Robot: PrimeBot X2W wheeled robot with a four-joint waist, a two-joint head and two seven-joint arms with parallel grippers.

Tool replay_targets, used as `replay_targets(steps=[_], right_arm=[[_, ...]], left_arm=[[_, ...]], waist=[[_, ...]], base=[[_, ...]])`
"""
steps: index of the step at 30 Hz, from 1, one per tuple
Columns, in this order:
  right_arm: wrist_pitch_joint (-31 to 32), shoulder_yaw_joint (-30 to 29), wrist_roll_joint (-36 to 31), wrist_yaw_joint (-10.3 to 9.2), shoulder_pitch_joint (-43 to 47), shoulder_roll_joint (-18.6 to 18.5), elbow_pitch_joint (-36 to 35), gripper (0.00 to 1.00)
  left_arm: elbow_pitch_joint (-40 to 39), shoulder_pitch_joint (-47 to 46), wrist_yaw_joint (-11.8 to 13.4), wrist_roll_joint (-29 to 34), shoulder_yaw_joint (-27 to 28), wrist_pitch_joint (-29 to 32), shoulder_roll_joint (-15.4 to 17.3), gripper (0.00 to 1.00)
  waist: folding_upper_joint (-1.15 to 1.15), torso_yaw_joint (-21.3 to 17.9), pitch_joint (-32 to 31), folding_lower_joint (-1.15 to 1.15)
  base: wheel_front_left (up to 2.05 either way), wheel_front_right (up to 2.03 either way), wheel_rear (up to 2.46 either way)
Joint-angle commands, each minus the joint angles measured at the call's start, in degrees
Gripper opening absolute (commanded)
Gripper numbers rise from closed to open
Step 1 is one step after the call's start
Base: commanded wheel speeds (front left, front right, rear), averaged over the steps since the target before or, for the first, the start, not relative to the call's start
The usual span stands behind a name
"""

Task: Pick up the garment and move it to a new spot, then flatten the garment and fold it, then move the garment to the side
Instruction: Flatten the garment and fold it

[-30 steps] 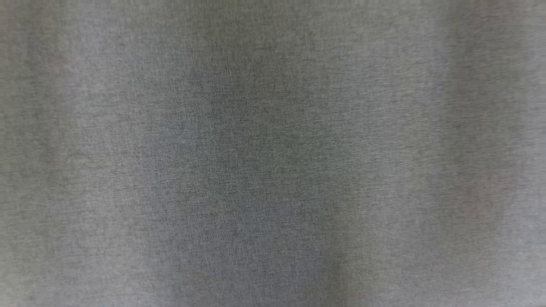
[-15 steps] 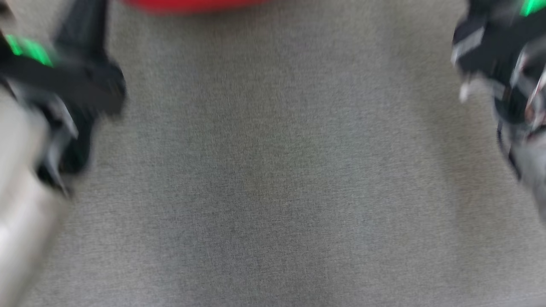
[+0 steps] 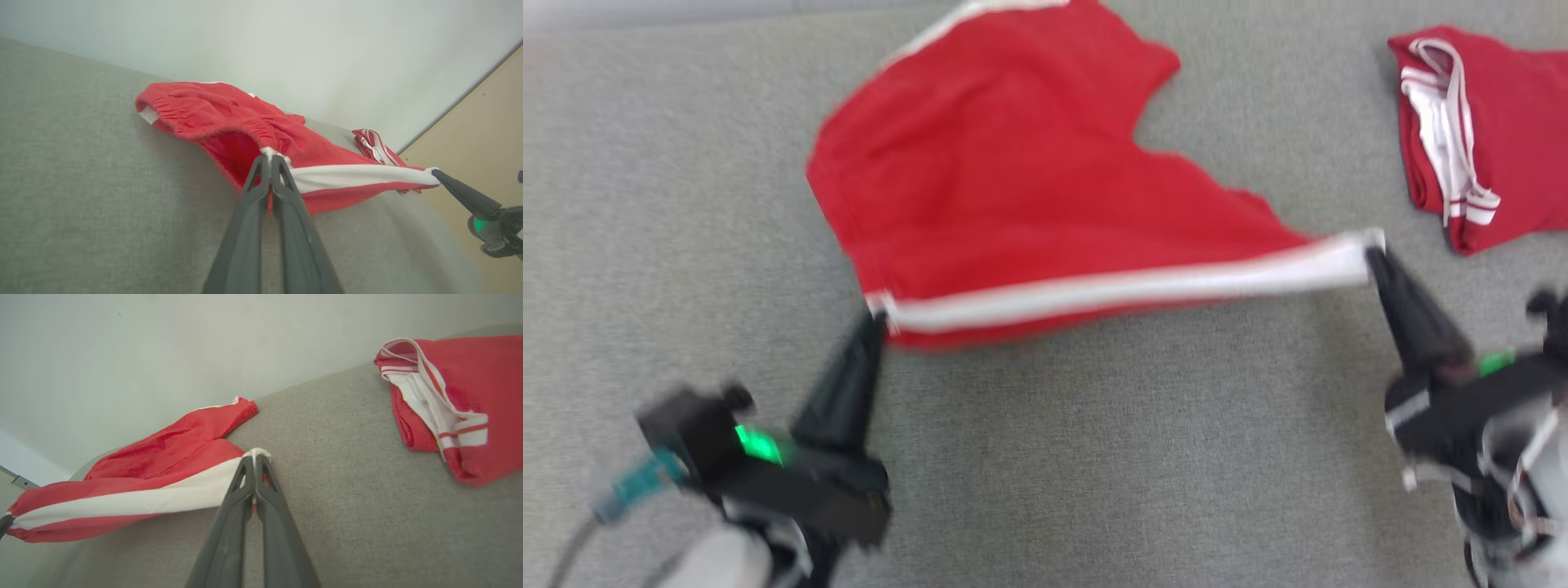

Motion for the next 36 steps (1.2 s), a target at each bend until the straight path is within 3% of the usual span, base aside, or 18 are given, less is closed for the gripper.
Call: replay_targets(steps=[1, 13, 20, 28, 36], right_arm=[[0.3, -1.8, -0.7, -0.16, 3.3, 0.7, -0.9, 0.0], [6.2, -11.9, -5.8, -0.17, 27.3, 9.1, -8.9, 0.0], [9.9, -15.7, -7.8, -0.17, 32.6, 12.5, -12.9, 0.0], [12.8, -17.5, -9.8, -0.16, 28.0, 13.1, -14.7, 0.0], [13.2, -15.6, -11.2, -0.16, 14.4, 10.7, -9.8, 0.0]], left_arm=[[-0.1, 2.7, -0.2, 1.0, 0.6, -0.3, -0.4, 0.0], [3.0, 18.2, -3.5, 6.3, 3.1, -0.3, -5.0, 0.0], [3.4, 21.5, -4.3, 8.5, 2.8, -0.3, -6.6, 0.0], [2.6, 20.6, -6.3, 10.6, 3.5, -0.2, -9.0, 0.0], [3.4, 14.8, -7.8, 13.0, 4.5, -0.2, -11.7, 0.0]], waist=[[0.01, 0.9, -2.1, 0.02], [0.01, 2.5, -8.4, 0.02], [0.01, 2.9, -10.0, 0.02], [0.01, 3.7, -10.5, 0.02], [0.01, 6.5, -8.5, 0.02]], base=[[0.0, 0.0, 0.0], [0.0, 0.0, 0.0], [0.0, 0.0, 0.0], [0.0, 0.0, 0.0], [0.0, 0.0, 0.0]])
